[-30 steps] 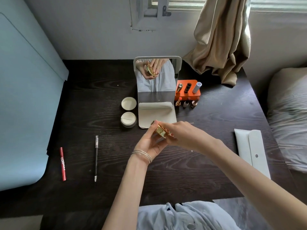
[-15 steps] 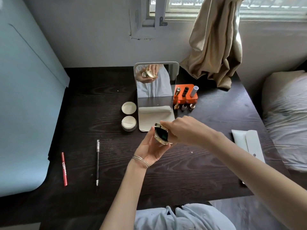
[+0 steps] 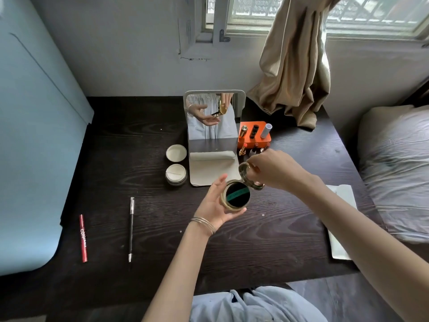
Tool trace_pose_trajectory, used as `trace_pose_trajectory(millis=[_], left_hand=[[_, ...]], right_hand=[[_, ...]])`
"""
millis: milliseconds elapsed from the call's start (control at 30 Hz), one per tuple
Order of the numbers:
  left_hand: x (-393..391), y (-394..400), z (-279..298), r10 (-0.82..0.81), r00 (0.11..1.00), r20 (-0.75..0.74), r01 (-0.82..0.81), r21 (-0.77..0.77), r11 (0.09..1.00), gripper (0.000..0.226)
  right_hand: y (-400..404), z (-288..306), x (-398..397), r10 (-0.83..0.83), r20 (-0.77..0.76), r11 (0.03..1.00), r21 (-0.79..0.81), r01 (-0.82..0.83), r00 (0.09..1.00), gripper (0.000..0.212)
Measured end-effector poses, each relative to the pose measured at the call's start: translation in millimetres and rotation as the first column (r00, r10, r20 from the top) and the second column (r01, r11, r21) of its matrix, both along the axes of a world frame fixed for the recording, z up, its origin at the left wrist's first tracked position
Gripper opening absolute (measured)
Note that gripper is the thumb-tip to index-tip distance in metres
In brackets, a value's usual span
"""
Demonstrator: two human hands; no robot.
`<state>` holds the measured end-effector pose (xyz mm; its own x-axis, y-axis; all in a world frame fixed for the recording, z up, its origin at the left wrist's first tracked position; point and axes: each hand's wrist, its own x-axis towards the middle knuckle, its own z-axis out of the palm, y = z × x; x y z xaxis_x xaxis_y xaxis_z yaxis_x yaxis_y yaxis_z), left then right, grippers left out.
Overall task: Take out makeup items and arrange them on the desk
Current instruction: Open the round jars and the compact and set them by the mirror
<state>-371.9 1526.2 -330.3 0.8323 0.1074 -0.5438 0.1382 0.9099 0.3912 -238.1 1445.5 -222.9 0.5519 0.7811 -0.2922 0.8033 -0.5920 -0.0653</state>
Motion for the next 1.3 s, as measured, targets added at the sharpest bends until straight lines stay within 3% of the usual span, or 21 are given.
trace_pose_trajectory(millis=[167,367,433,633,1000,1200,1300], left_hand=[[1,-11,-2,-0.012,1.000,-0.015,0.018,0.451,0.893,0.038],[7,-17,0,-0.054,0.997,-0.048,0.072,0.689,0.721,0.042],[10,-18,-2,-0.057,0.996,-0.064,0.086,0.722,0.686,0.043],[22,-20,-5,-0.036,0.995,-0.097,0.095,0.715,0.693,0.044],[58,-32,-15,0.017,0.991,-0.130,0.089,0.757,0.647,0.042],[80,-40,-27,0.055,0.981,-0.188,0.122,0.804,0.582,0.079],[84,-46,-36,0.052,0.976,-0.210,0.150,0.832,0.534,0.083]], right_hand=[[-8,-6,12,-0.195,-0.245,0.974,0.067,0.217,0.950,0.030],[-20,-13,19,-0.301,-0.405,0.928,0.081,0.362,0.863,0.027],[-24,-15,23,-0.335,-0.453,0.906,0.087,0.414,0.826,0.024],[-34,-21,34,-0.376,-0.515,0.869,0.093,0.486,0.771,0.028],[-48,-35,69,-0.397,-0.561,0.846,0.081,0.526,0.726,0.029],[-57,-47,97,-0.390,-0.565,0.843,0.100,0.529,0.728,0.027],[-61,-57,111,-0.402,-0.578,0.837,0.083,0.540,0.710,0.027]])
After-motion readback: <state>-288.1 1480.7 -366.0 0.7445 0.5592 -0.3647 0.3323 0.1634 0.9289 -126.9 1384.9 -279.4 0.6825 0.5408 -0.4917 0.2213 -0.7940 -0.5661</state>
